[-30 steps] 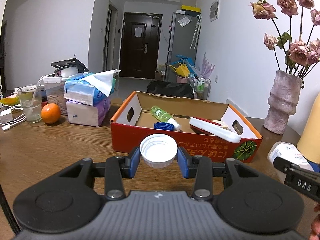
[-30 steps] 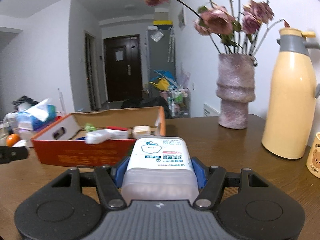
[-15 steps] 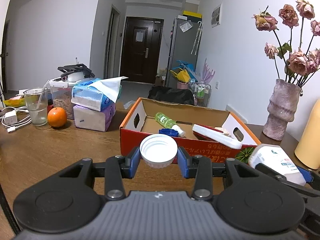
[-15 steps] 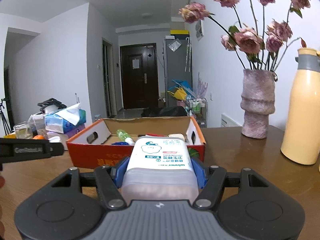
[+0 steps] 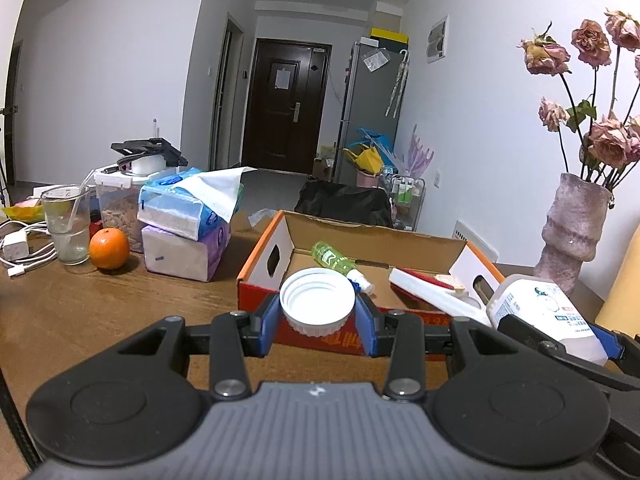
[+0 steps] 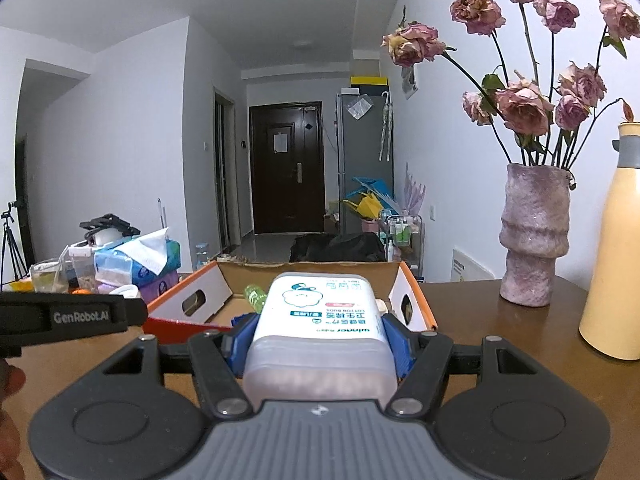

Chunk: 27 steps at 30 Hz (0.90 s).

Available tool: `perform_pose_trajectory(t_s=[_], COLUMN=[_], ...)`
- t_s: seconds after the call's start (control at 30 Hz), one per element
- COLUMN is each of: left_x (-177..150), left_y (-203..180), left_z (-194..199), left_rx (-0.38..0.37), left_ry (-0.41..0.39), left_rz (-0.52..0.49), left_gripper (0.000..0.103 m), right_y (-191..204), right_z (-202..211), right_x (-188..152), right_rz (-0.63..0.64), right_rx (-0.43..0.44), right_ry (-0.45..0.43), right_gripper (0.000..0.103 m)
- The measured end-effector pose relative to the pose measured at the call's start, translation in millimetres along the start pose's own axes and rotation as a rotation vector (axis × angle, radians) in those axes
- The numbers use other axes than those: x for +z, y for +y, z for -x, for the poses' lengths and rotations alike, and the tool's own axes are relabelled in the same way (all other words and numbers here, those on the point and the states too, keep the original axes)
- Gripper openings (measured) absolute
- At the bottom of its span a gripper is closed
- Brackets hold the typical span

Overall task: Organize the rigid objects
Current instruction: 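Carry the white cap and white bead container over the cardboard box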

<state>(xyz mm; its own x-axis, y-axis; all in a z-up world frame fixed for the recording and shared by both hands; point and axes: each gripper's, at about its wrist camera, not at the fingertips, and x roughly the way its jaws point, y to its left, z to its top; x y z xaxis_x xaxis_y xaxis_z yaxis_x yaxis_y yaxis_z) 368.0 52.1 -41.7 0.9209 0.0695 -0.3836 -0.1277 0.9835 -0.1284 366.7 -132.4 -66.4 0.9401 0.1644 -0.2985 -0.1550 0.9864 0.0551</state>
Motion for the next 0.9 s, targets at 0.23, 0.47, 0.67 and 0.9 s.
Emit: perform_pose_trajectory(t_s=[0.23,0.47,0.67,0.9], left_x=[6.8,10.5,14.8,19.8], left_y=[-2.4,-6.1,-10.2,-15.1], left_z=[-17.6,-36.6,-50.5,-69.5], left_rx=[0.009,0.015,0.018,0.017], left_ry=[-0.005,0.004,0.0,0.003], left_rz=[-0.003,-0.009,-0.014,-0.024], left_gripper=[0.041,0.041,0.041,0.041], right_y=[-1.3,-3.6,-4.8,-7.6], right_z=[-20.0,-41.5,-58.5,-76.6], right_x=[10.7,16.0,19.2,22.1], right_rz=[-0.012,-0.012,-0.008,-0.004], right_rx=[0.016,0.023,0.021,0.019], right_ry=[-0.013,-0.009,-0.007,0.0], right_gripper=[0.065,0.065,0.065,0.065])
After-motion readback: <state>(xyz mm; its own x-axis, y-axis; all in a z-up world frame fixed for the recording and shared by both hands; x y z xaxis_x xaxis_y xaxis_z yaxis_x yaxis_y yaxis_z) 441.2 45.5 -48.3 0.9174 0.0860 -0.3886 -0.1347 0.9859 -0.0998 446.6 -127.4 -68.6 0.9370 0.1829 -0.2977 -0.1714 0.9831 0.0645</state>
